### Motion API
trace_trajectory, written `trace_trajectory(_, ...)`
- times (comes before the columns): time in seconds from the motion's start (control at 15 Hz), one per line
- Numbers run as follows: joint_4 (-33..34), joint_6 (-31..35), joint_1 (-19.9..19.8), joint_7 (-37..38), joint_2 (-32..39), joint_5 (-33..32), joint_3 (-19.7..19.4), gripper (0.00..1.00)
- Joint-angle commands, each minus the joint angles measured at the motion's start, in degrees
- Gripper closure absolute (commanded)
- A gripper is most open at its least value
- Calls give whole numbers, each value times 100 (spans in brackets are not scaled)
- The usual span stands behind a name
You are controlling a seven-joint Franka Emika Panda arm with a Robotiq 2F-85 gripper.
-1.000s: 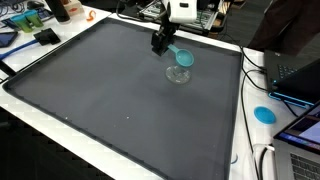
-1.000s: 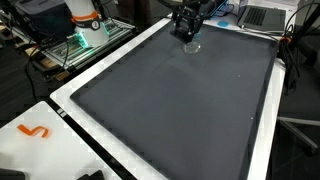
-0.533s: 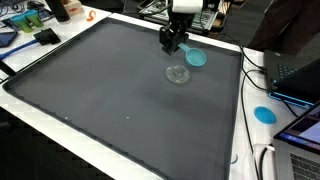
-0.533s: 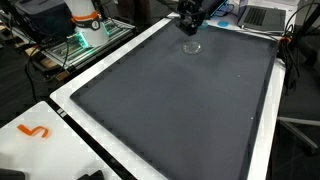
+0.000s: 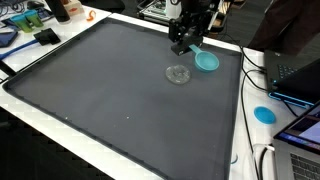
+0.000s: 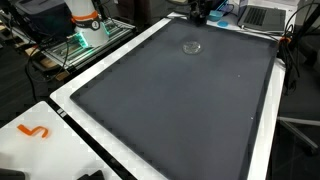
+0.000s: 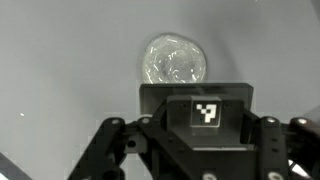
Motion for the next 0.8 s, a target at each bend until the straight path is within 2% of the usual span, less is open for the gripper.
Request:
trace_trajectory(0.0,-147,186,221,1050,-162,-374,-6,69)
trace_trajectory(0.33,14,30,544,2264,-53,-994,12,69)
trace_trajectory(0.4,11,75,418,1840,-34,-745,32,44)
trace_trajectory(0.73,15,74,509,2130,-33,-869,39,44)
